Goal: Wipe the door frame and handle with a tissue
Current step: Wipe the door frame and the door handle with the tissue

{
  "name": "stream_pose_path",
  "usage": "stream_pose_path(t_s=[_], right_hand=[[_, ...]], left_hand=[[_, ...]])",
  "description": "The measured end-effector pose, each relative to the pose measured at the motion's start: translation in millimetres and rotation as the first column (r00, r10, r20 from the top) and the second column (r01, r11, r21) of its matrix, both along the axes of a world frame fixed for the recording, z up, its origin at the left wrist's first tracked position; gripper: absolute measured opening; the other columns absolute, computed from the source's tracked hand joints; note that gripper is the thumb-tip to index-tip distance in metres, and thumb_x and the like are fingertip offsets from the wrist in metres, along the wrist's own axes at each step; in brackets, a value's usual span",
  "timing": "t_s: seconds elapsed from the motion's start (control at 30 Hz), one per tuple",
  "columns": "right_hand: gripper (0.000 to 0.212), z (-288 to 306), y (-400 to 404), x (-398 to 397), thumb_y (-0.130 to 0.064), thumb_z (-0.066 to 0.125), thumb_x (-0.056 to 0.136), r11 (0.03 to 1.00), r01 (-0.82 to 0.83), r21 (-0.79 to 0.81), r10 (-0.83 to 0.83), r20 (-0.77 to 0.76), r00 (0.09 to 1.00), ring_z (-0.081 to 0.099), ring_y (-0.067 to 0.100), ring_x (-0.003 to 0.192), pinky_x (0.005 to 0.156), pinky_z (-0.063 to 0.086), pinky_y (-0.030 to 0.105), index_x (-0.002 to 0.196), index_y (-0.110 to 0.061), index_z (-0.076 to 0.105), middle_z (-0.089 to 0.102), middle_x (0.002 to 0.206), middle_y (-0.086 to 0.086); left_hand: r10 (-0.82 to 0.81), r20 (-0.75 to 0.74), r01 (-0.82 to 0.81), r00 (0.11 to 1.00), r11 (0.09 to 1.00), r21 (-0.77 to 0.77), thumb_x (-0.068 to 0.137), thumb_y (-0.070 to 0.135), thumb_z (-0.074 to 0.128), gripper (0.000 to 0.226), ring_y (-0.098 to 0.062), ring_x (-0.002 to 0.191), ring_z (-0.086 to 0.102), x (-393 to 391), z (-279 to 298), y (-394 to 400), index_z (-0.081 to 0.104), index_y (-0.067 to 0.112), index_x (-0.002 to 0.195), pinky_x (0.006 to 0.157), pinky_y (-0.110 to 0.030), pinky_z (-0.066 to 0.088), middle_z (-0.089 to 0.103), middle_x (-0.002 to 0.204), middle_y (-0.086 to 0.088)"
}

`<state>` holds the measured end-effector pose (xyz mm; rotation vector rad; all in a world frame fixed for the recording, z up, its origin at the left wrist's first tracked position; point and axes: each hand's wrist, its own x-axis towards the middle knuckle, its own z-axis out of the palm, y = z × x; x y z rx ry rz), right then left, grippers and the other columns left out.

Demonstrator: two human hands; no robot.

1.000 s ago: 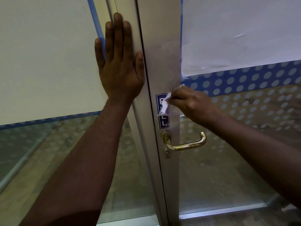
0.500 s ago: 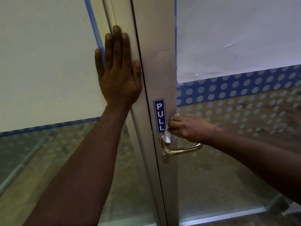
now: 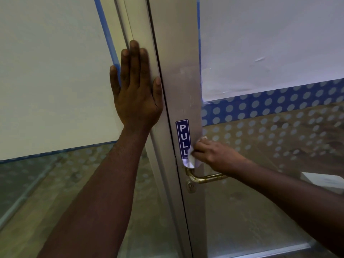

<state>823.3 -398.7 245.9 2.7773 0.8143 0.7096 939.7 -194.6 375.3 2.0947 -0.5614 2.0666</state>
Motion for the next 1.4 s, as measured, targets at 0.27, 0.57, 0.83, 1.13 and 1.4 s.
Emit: stream_pose_path(t_s=[0.27,0.57,0.83,1.13,1.4], right_hand=[[0.033,15,-8,1,-0.001,0.073,0.075,0.984,0.053,0.171,-0.085,0.186,0.979,0.058,0.021,0.084,0.058,0.048,0.024,0.104,-0.009,0.060,0.061,0.100,0.011],[0.040,8,13,-8,-0.013,0.065,0.087,0.988,0.153,0.011,-0.151,-0.085,0.985,0.053,0.020,0.102,0.079,0.051,0.032,0.124,-0.014,0.053,0.055,0.115,0.005],[0.047,11,32,-4,-0.013,0.065,0.086,0.985,0.171,-0.020,-0.172,-0.103,0.980,0.054,0.024,0.108,0.086,0.054,0.041,0.130,-0.012,0.050,0.054,0.124,0.008],[0.049,2,39,-3,-0.019,0.070,0.083,0.985,0.168,0.035,-0.164,-0.094,0.982,0.054,0.024,0.108,0.087,0.053,0.040,0.128,-0.013,0.052,0.056,0.122,0.008],[0.033,21,12,-9,-0.010,0.078,0.075,0.942,0.196,0.271,-0.226,0.081,0.971,0.059,0.016,0.081,0.064,0.043,0.020,0.105,-0.011,0.064,0.064,0.100,0.007]], left_hand=[[-0.013,0.002,0.013,1.000,1.000,-0.002,0.108,0.038,0.032,0.058,-0.027,0.152,0.020,1,-1,0,0.025,0.009,0.157,0.125,-0.041,0.001,0.029,0.163,-0.015],[0.004,-0.014,-0.004,1.000,1.000,0.000,0.109,0.039,0.030,0.058,-0.023,0.156,0.011,-3,-1,1,0.023,0.009,0.158,0.124,-0.039,-0.004,0.027,0.164,-0.016],[0.004,-0.014,-0.004,1.000,1.000,0.008,0.109,0.040,0.029,0.059,-0.027,0.152,0.017,-4,0,0,0.021,0.009,0.158,0.125,-0.039,-0.002,0.026,0.164,-0.015],[-0.005,0.004,0.005,1.000,1.000,-0.006,0.109,0.040,0.030,0.058,-0.019,0.155,0.007,-1,1,0,0.023,0.009,0.158,0.124,-0.039,-0.005,0.028,0.163,-0.016],[-0.021,-0.004,0.021,1.000,1.000,-0.008,0.109,0.040,0.030,0.059,-0.024,0.156,0.012,-3,-1,0,0.023,0.009,0.158,0.125,-0.039,-0.003,0.026,0.164,-0.015]])
